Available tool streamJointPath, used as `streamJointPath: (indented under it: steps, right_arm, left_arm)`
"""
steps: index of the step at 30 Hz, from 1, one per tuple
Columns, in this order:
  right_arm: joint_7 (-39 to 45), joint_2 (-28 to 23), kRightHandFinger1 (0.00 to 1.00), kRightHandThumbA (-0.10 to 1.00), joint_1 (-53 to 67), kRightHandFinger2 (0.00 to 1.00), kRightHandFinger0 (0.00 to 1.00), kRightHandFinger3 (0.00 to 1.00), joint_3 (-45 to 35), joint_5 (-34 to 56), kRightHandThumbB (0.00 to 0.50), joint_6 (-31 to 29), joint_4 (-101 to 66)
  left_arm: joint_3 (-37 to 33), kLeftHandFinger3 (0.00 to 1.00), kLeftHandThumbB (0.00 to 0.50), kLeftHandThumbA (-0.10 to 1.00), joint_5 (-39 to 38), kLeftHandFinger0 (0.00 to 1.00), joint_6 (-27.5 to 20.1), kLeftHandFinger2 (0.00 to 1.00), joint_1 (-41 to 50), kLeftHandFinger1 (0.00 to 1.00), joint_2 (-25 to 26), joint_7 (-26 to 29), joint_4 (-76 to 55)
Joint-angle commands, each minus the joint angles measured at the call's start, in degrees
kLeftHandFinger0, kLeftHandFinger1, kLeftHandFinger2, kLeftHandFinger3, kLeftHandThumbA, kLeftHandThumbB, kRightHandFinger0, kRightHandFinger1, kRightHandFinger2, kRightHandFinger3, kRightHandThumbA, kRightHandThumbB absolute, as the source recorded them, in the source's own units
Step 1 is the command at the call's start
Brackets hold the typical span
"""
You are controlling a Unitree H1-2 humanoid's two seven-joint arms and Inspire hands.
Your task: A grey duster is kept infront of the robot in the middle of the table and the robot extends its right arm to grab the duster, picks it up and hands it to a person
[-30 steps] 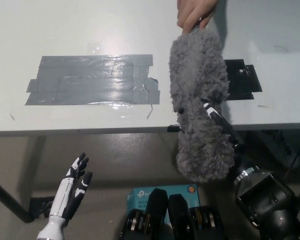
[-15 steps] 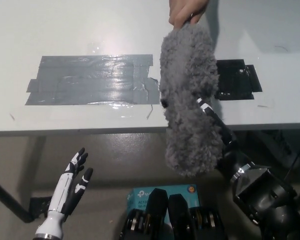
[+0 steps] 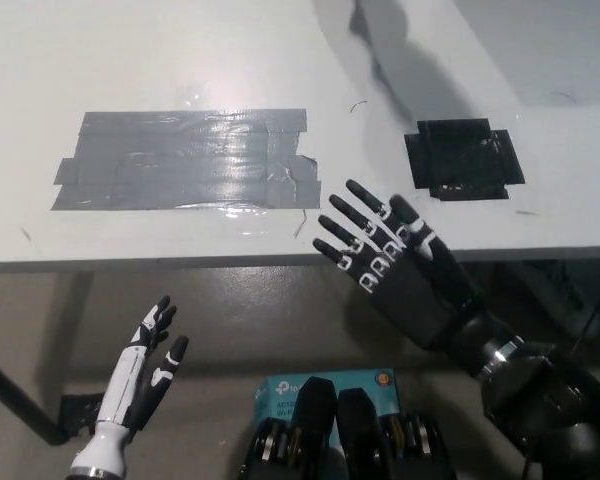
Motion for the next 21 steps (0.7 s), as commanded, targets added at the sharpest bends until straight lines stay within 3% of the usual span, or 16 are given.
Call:
streamJointPath:
  steps: [1, 6, 10, 11, 12, 14, 17, 19, 21]
  right_arm:
    - [8.1, -1.7, 1.00, 0.88, 2.4, 1.00, 1.00, 1.00, -0.9, -9.7, 0.410, -5.9, -0.5]
    - [7.1, -3.6, 1.00, 0.92, 5.5, 1.00, 1.00, 1.00, -0.1, -21.9, 0.379, -10.6, 0.1]
    - [6.8, -5.1, 1.00, 0.83, 8.0, 1.00, 1.00, 1.00, 0.7, -32.5, 0.344, -17.8, 5.2]
    - [6.7, -5.2, 1.00, 0.82, 8.2, 1.00, 1.00, 1.00, 0.7, -33.7, 0.353, -18.7, 6.1]
    - [5.8, -5.6, 1.00, 0.83, 8.6, 1.00, 1.00, 1.00, 1.0, -36.3, 0.405, -20.1, 8.2]
    - [5.3, -5.9, 1.00, 0.84, 8.8, 1.00, 1.00, 1.00, 1.3, -38.4, 0.416, -21.3, 9.8]
    - [5.2, -6.6, 1.00, 0.85, 9.1, 1.00, 1.00, 1.00, 1.8, -41.8, 0.379, -23.9, 12.6]
    - [5.2, -6.9, 1.00, 0.86, 9.1, 1.00, 1.00, 1.00, 1.8, -43.2, 0.381, -24.8, 13.7]
    - [5.2, -7.0, 1.00, 0.86, 9.2, 1.00, 1.00, 1.00, 1.9, -44.4, 0.336, -25.1, 13.7]
  left_arm:
    - [-0.1, 1.00, 0.228, 0.90, 0.1, 1.00, -1.6, 1.00, -1.6, 1.00, 1.0, 0.5, -0.6]
    - [-0.2, 1.00, 0.229, 0.90, 0.4, 1.00, -2.3, 1.00, -1.4, 1.00, 0.9, 0.7, -0.1]
    - [-0.2, 1.00, 0.225, 0.89, 0.9, 1.00, -2.1, 1.00, -1.0, 1.00, 0.6, 1.2, -0.1]
    - [-0.3, 1.00, 0.224, 0.89, 0.9, 1.00, -2.1, 1.00, -0.9, 1.00, 0.5, 1.2, -0.2]
    - [-0.3, 1.00, 0.229, 0.89, 0.5, 1.00, -1.9, 1.00, -0.7, 1.00, 0.3, 0.9, -0.3]
    - [-0.2, 1.00, 0.228, 0.89, 0.3, 1.00, -1.9, 1.00, -0.4, 1.00, 0.2, 0.8, -0.5]
    - [-0.3, 1.00, 0.223, 0.88, -0.1, 1.00, -1.9, 1.00, -0.2, 1.00, 0.2, 0.4, -0.8]
    - [-0.3, 1.00, 0.224, 0.88, -0.2, 1.00, -1.6, 1.00, -0.3, 1.00, 0.1, 0.4, -0.9]
    - [-0.3, 1.00, 0.224, 0.88, -0.4, 1.00, -2.1, 1.00, -0.2, 1.00, 0.0, 0.4, -0.8]
